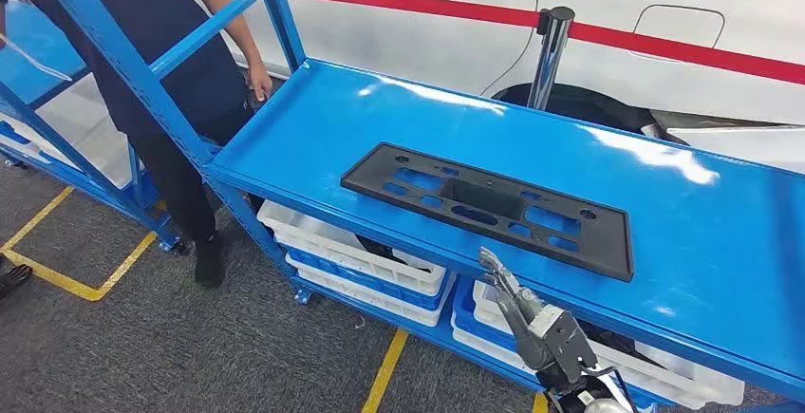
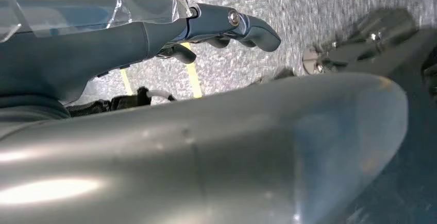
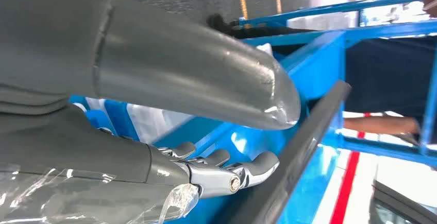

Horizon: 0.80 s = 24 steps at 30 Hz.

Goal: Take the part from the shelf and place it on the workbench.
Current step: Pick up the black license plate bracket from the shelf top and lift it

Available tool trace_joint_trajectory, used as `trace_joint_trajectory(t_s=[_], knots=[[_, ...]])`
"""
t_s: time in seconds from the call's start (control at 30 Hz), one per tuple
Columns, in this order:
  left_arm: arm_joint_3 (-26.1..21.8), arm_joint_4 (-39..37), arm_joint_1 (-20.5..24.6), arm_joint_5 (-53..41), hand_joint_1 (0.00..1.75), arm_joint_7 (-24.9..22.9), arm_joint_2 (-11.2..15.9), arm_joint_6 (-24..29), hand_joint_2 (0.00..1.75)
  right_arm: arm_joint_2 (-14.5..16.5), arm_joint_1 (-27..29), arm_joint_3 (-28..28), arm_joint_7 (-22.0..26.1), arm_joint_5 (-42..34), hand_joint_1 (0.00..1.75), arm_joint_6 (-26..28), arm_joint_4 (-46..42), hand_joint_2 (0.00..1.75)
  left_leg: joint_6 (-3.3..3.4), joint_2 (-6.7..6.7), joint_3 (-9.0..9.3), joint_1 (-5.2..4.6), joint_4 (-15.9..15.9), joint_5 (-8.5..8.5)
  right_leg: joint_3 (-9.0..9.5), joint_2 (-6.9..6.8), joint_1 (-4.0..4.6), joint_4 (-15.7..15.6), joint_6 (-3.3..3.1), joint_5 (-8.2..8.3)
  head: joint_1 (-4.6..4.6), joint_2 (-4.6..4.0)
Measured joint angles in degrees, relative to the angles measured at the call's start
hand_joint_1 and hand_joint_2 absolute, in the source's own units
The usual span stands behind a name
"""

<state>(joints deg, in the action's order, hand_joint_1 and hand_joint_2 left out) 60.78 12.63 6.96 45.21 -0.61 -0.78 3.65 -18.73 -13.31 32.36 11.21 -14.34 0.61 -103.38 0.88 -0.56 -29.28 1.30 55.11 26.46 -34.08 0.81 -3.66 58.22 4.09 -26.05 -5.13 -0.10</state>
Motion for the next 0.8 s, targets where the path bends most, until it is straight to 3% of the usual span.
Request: trace_joint_trajectory(t_s=[0.07,0.17,0.23,0.27,0.3,0.37,0.4,0.43,0.53,0.57,0.63,0.7,0.73,0.77,0.8], knots=[[0.01,0.0,0.06,-0.07,0.0,-0.03,0.0,-0.01,0.0,-0.05,-0.14,-0.34,0.18,-0.6,0.0,-0.28,-0.58,0.0,-0.1,0.0,-1.04,0.03,2.27,1.27,0.13,-0.03,0.1,-0.04,-0.32,-0.07,-0.01,0.01],[0.06,0.0,0.28,-0.3,0.0,-0.08,-0.01,-0.05,0.0,-0.22,-0.67,-1.54,1.08,-3.0,0.0,-0.68,-2.08,0.0,-0.2,0.0,-7.03,-0.01,13.8,5.91,0.37,-0.06,0.55,-0.12,-0.79,-0.24,0.0,0.01],[0.12,0.0,0.36,-0.56,0.0,-0.23,-0.02,-0.09,0.0,-0.29,-0.89,-2.53,2.6,-6.37,0.0,-0.96,-2.63,0.0,0.38,0.01,-10.28,-0.33,18.73,6.58,0.59,-0.04,1.07,-0.14,-1.03,-0.41,0.01,0.01],[0.15,0.0,0.4,-0.72,0.0,-0.33,-0.02,-0.1,0.0,-0.3,-0.97,-3.24,3.71,-8.7,0.0,-1.32,-2.87,0.0,1.09,0.03,-10.35,-0.68,17.79,5.26,0.81,-0.02,1.43,-0.2,-1.16,-0.5,0.0,0.01],[0.18,0.0,0.48,-0.85,0.0,-0.48,-0.02,-0.11,0.0,-0.29,-1.07,-4.07,4.91,-11.24,0.0,-1.82,-3.1,0.0,2.14,0.07,-9.33,-1.21,14.7,3.09,1.11,0.01,1.79,-0.36,-1.26,-0.56,-0.01,0.01],[0.24,-0.01,0.76,-0.99,0.0,-0.78,0.1,-0.11,0.0,-0.26,-1.36,-6.2,7.03,-15.79,0.0,-3.24,-3.39,0.0,4.82,0.17,-5.7,-2.81,5.94,-1.5,1.78,0.12,2.29,-1.0,-1.51,-0.53,-0.01,0.0],[0.28,-0.02,0.98,-0.99,0.0,-0.93,0.22,-0.12,0.0,-0.27,-1.49,-7.34,7.71,-17.37,0.0,-3.96,-3.41,0.0,5.49,0.06,-4.23,-3.44,2.6,-2.76,2.02,0.22,2.48,-1.31,-1.63,-0.5,0.0,0.0],[0.34,-0.02,1.18,-0.99,0.0,-1.05,0.33,-0.1,0.0,-0.28,-1.65,-8.47,8.24,-18.56,0.0,-4.65,-3.4,0.0,5.49,-0.05,-3.34,-3.88,0.55,-3.33,2.17,0.26,2.59,-1.56,-1.75,-0.47,0.0,0.0],[0.58,-0.02,1.43,-0.99,0.0,-1.19,0.5,-0.03,0.0,-0.43,-2.32,-11.09,8.7,-20.29,0.0,-6.98,-3.35,0.0,3.94,-0.33,-2.56,-3.83,-1.2,-3.58,2.25,0.11,2.76,-1.58,-1.69,-0.73,-0.01,0.01],[0.68,-0.03,1.43,-1.03,0.0,-1.18,0.66,-0.02,0.0,-0.56,-2.62,-11.74,8.5,-20.58,0.0,-8.2,-3.34,0.0,3.85,-0.37,-2.3,-3.68,-1.56,-3.71,1.91,0.0,2.82,-0.68,-1.56,-1.4,0.0,0.01],[0.97,-0.04,1.49,-1.11,0.0,-1.21,1.09,-0.04,0.0,-1.19,-3.26,-12.82,7.86,-21.23,0.0,-11.08,-3.28,0.0,3.85,-0.44,-1.96,-3.39,-2.02,-3.91,-0.51,-0.21,2.97,4.74,-1.29,-4.54,0.03,0.01],[1.21,-0.04,1.42,-1.15,0.0,-1.26,1.53,-0.17,0.0,-1.87,-3.76,-13.62,7.33,-22.22,0.0,-13.35,-3.16,0.0,4.02,-0.39,-1.97,-3.29,-2.02,-3.86,-4.37,-0.26,2.99,12.49,-1.05,-7.91,0.03,0.01],[1.26,-0.04,1.29,-1.15,0.0,-1.28,1.74,-0.29,0.0,-2.12,-3.86,-13.94,7.15,-22.68,0.0,-14.06,-3.1,0.0,4.03,-0.36,-1.95,-3.19,-2.0,-3.82,-5.57,-0.27,2.94,14.68,-0.91,-8.32,0.03,0.01],[1.3,-0.04,1.14,-1.17,0.0,-1.32,1.92,-0.4,0.0,-2.29,-3.92,-14.22,7.04,-23.02,0.0,-14.48,-3.05,0.0,3.95,-0.3,-1.9,-3.03,-1.95,-3.76,-5.71,-0.28,2.82,14.68,-0.71,-7.54,0.03,0.0],[1.35,-0.04,1.03,-1.22,0.0,-1.37,2.11,-0.48,0.0,-2.41,-3.98,-14.48,6.99,-23.15,0.0,-14.64,-3.02,0.0,3.8,-0.25,-1.83,-2.82,-1.82,-3.65,-4.73,-0.33,2.6,12.35,-0.44,-5.78,0.03,0.0]])
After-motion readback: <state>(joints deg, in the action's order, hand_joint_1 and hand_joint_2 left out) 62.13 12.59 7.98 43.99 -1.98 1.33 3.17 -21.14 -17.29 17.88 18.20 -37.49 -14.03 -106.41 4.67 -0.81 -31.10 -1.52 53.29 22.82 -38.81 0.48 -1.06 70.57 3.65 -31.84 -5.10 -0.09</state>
